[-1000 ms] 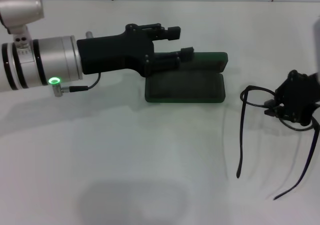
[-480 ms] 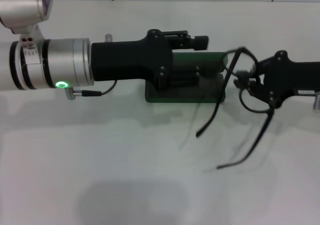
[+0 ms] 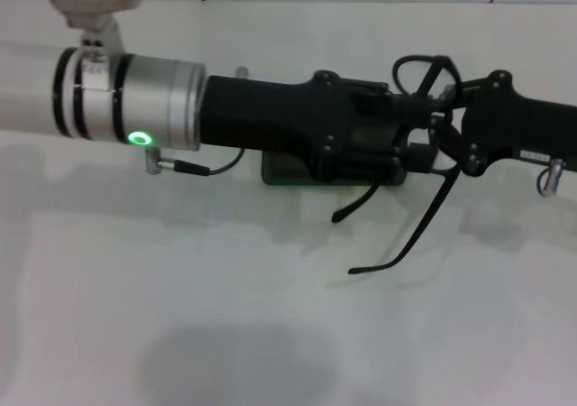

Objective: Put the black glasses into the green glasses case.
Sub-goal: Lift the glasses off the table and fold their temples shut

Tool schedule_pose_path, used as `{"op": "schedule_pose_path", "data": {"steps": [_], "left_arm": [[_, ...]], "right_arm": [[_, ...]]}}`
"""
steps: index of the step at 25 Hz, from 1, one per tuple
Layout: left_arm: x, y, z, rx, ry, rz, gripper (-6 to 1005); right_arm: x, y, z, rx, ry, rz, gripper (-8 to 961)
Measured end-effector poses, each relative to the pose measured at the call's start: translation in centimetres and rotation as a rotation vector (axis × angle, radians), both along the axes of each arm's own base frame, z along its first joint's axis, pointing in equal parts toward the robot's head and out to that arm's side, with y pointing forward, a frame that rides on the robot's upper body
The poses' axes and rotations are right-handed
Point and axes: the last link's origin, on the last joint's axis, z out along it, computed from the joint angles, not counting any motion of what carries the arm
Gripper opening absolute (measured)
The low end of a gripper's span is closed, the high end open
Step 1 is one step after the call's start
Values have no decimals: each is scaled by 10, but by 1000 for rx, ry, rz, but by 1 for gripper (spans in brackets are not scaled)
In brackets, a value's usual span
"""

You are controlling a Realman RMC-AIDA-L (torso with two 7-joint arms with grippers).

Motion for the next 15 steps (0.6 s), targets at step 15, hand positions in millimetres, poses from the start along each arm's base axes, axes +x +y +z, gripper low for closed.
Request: {"op": "schedule_pose_path", "data": {"steps": [15], "left_arm": [[6,2,-7,-46,36,25,622]], "right_arm": [[-5,-6,-7,-25,-17,55,113]]}}
